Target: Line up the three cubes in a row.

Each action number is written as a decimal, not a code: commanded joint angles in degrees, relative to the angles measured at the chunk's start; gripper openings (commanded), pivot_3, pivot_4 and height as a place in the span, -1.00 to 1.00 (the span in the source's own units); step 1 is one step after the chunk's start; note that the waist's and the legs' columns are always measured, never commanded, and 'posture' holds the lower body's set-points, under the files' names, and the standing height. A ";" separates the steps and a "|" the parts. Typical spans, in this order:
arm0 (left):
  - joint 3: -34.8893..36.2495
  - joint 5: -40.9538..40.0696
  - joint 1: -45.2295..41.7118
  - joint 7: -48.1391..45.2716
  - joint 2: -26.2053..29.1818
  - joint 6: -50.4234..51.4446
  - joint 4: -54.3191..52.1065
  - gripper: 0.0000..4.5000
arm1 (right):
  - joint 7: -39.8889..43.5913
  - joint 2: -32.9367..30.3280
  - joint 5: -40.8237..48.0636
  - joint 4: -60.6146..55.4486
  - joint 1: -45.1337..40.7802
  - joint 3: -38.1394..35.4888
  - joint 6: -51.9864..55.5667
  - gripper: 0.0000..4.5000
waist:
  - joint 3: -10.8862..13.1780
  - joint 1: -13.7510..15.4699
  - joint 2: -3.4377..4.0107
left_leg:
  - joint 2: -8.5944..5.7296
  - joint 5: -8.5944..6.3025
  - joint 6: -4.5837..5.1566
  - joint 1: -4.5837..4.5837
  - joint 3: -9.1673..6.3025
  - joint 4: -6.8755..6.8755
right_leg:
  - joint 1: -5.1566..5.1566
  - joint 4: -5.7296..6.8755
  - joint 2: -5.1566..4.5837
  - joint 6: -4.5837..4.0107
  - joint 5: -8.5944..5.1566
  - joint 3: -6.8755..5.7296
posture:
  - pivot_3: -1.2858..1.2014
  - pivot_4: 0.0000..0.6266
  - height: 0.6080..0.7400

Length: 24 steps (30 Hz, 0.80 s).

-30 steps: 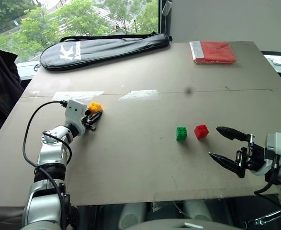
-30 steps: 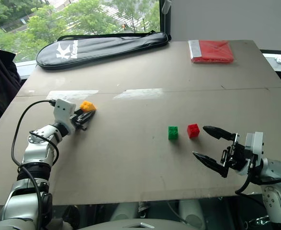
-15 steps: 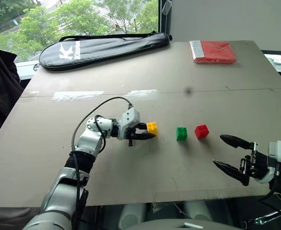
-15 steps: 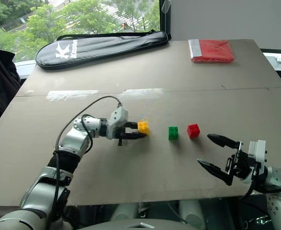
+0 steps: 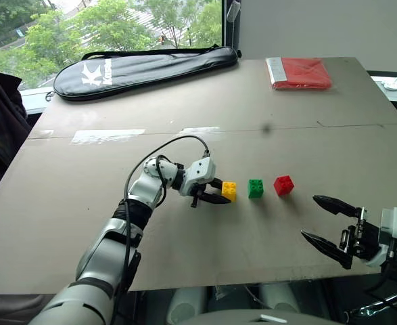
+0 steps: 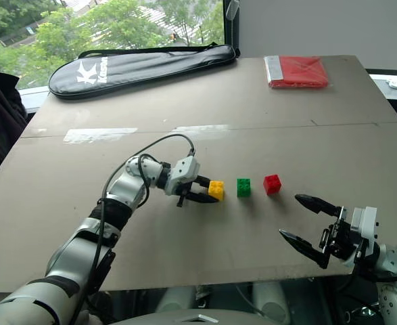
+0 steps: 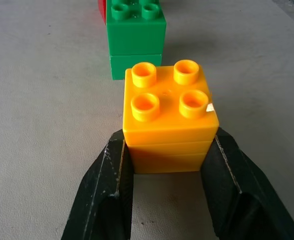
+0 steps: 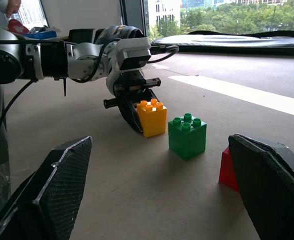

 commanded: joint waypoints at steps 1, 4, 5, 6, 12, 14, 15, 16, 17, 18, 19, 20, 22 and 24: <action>-0.98 2.47 0.08 1.51 -0.82 -1.96 1.85 -0.44 | -0.81 0.27 0.19 -2.46 0.36 -1.19 -1.15 1.00 | 0.00 0.07 0.00 | 0.00 0.00 0.00 0.01 -0.01 0.00 | 0.01 0.01 0.00 0.00 0.00 0.00 | 0.03 -0.52 0.41; -1.04 3.20 0.14 2.55 -1.19 -3.17 2.80 -0.44 | -1.12 0.26 0.13 -2.31 0.25 -1.01 -1.40 1.00 | -0.01 0.31 0.00 | 0.00 0.00 0.00 0.04 0.00 0.02 | 0.03 0.01 0.00 0.07 -0.04 0.00 | 0.03 -0.52 0.41; -1.02 3.38 0.08 2.77 -1.25 -3.49 3.13 -0.44 | -1.14 0.26 0.08 -2.19 0.16 -0.98 -1.47 1.00 | -0.01 0.43 -0.01 | 0.00 0.00 0.00 0.04 -0.01 0.03 | 0.05 0.01 0.00 0.08 -0.04 0.00 | 0.03 -0.52 0.41; -0.86 3.78 -0.04 3.73 -1.34 -4.28 3.64 -0.44 | -1.09 0.25 0.06 -2.04 0.08 -0.96 -1.52 1.00 | -0.01 0.55 0.00 | 0.00 0.00 0.01 0.05 0.00 0.04 | 0.05 0.01 0.00 0.10 -0.05 0.00 | 0.03 -0.52 0.41; -2.06 6.08 -0.17 4.09 -0.36 -6.68 5.95 -0.44 | -0.74 0.31 -0.17 -1.18 -0.76 -0.71 -1.77 1.00 | -0.04 1.00 0.00 | 0.00 0.02 0.02 0.14 -0.02 0.10 | 0.14 0.08 0.02 0.13 -0.07 0.00 | 0.03 -0.52 0.41; -2.08 6.66 -0.30 5.18 -0.32 -7.51 6.80 -0.44 | -0.71 0.30 -0.22 -0.97 -1.02 -0.62 -1.79 1.00 | -0.06 0.94 0.00 | 0.01 0.02 0.02 0.16 -0.01 0.10 | 0.15 0.10 0.03 0.13 -0.07 0.01 | 0.03 -0.52 0.41; -1.94 6.38 -0.37 5.12 -0.46 -7.07 7.03 -0.44 | -0.64 0.28 -0.23 -0.85 -1.18 -0.57 -1.81 1.00 | -0.07 0.94 0.01 | 0.01 0.02 0.02 0.17 -0.01 0.10 | 0.15 0.10 0.03 0.13 -0.07 0.01 | 0.03 -0.52 0.41; -1.88 6.25 -0.41 5.17 -0.53 -6.70 7.22 -0.22 | -0.56 0.25 -0.25 -0.74 -1.32 -0.53 -1.84 1.00 | -0.08 0.94 0.01 | 0.01 0.02 0.02 0.18 -0.01 0.10 | 0.15 0.11 0.03 0.13 -0.07 0.01 | 0.03 -0.52 0.41; -1.92 6.18 -0.43 5.09 -0.54 -6.43 7.36 0.01 | -0.50 0.23 -0.26 -0.67 -1.43 -0.52 -1.86 1.00 | -0.09 0.94 0.01 | 0.01 0.02 0.02 0.18 -0.01 0.10 | 0.15 0.12 0.03 0.13 -0.07 0.01 | 0.03 -0.52 0.41; -1.97 6.18 -0.45 5.12 -0.54 -6.39 7.52 0.11 | -0.46 0.21 -0.25 -0.62 -1.52 -0.52 -1.84 1.00 | -0.09 0.92 0.01 | 0.01 0.02 0.02 0.18 -0.01 0.10 | 0.16 0.12 0.04 0.14 -0.07 0.01 | 0.03 -0.52 0.41; -1.97 6.36 -0.48 5.76 -0.54 -6.65 7.75 0.33 | -0.43 0.17 -0.29 -0.59 -1.58 -0.54 -1.86 1.00 | -0.09 0.92 0.01 | 0.01 0.02 0.02 0.18 -0.02 0.11 | 0.15 0.12 0.05 0.14 -0.07 0.01 | 0.03 -0.52 0.41; -1.99 6.47 -0.54 6.23 -0.55 -6.73 7.95 0.48 | -0.40 0.13 -0.30 -0.55 -1.64 -0.56 -1.85 1.00 | -0.10 0.91 0.02 | 0.02 0.02 0.02 0.18 -0.02 0.10 | 0.15 0.12 0.05 0.14 -0.07 0.00 | 0.03 -0.52 0.41; -1.96 6.90 -0.66 7.74 -0.51 -7.05 8.37 0.88 | -0.42 0.02 -0.29 -0.61 -1.67 -0.67 -1.77 1.00 | -0.10 0.89 0.02 | 0.02 0.02 0.02 0.18 -0.03 0.09 | 0.15 0.12 0.06 0.14 -0.08 -0.01 | 0.03 -0.52 0.41; -1.83 6.72 -0.55 8.02 -0.39 -6.65 8.39 0.98 | -0.53 -0.08 -0.26 -0.80 -1.63 -0.75 -1.64 1.00 | -0.10 0.86 0.02 | 0.02 0.02 0.02 0.17 -0.02 0.08 | 0.15 0.10 0.05 0.14 -0.08 -0.01 | 0.03 -0.52 0.41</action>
